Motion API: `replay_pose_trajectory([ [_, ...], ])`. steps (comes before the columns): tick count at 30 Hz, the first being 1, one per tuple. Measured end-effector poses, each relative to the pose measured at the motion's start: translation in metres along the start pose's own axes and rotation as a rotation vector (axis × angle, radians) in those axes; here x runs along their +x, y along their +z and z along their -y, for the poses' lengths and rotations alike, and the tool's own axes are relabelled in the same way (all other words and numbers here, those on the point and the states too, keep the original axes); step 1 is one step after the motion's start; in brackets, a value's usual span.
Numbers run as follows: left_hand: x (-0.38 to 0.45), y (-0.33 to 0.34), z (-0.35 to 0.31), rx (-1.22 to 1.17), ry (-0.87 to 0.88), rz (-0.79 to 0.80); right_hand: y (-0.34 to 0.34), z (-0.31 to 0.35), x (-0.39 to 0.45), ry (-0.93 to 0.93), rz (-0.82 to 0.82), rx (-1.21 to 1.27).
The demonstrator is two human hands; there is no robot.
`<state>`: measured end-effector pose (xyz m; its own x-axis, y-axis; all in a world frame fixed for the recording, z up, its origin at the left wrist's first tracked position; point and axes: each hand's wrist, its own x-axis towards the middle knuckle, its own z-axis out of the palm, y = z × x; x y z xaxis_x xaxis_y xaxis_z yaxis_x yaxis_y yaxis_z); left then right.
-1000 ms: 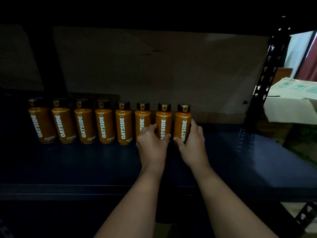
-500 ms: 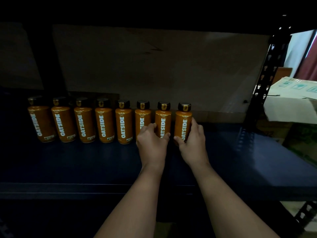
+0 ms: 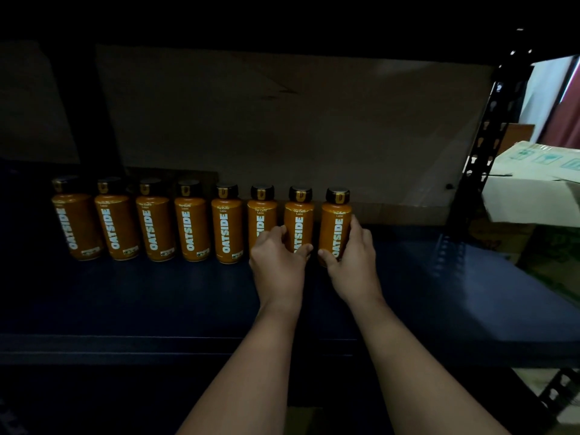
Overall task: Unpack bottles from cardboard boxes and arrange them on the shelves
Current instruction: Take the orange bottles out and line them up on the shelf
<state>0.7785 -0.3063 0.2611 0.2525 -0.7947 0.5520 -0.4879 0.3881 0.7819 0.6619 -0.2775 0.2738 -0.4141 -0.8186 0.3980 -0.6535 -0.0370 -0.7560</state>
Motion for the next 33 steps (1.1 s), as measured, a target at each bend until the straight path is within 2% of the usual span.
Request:
replay_pose_trajectory([
  [8,-0.005,-0.014,-0.004,-0.057,-0.034,0.019,-0.008,0.002,-0.005,0.084,0.015,0.043],
  [14,-0.029,-0.055,-0.01,-0.186,-0.028,0.043,-0.028,0.01,-0.046,0.168,-0.037,0.039],
  [19,-0.095,-0.106,0.003,-0.459,0.073,-0.054,-0.029,0.029,-0.13,-0.041,-0.159,0.123],
  [21,-0.125,-0.117,0.028,-0.459,-0.004,-0.069,-0.015,0.025,-0.164,-0.123,-0.181,0.167],
  [24,-0.166,-0.126,0.087,-0.268,-0.111,0.076,0.021,-0.011,-0.207,-0.034,-0.052,0.155],
  [28,-0.228,-0.139,0.18,0.085,-0.301,0.38,0.066,-0.089,-0.268,0.193,0.283,-0.034],
  [30,-0.257,-0.143,0.217,0.164,-0.482,0.494,0.089,-0.126,-0.292,0.339,0.458,-0.155],
  [33,-0.282,-0.149,0.24,0.241,-0.609,0.647,0.098,-0.161,-0.309,0.433,0.631,-0.312],
])
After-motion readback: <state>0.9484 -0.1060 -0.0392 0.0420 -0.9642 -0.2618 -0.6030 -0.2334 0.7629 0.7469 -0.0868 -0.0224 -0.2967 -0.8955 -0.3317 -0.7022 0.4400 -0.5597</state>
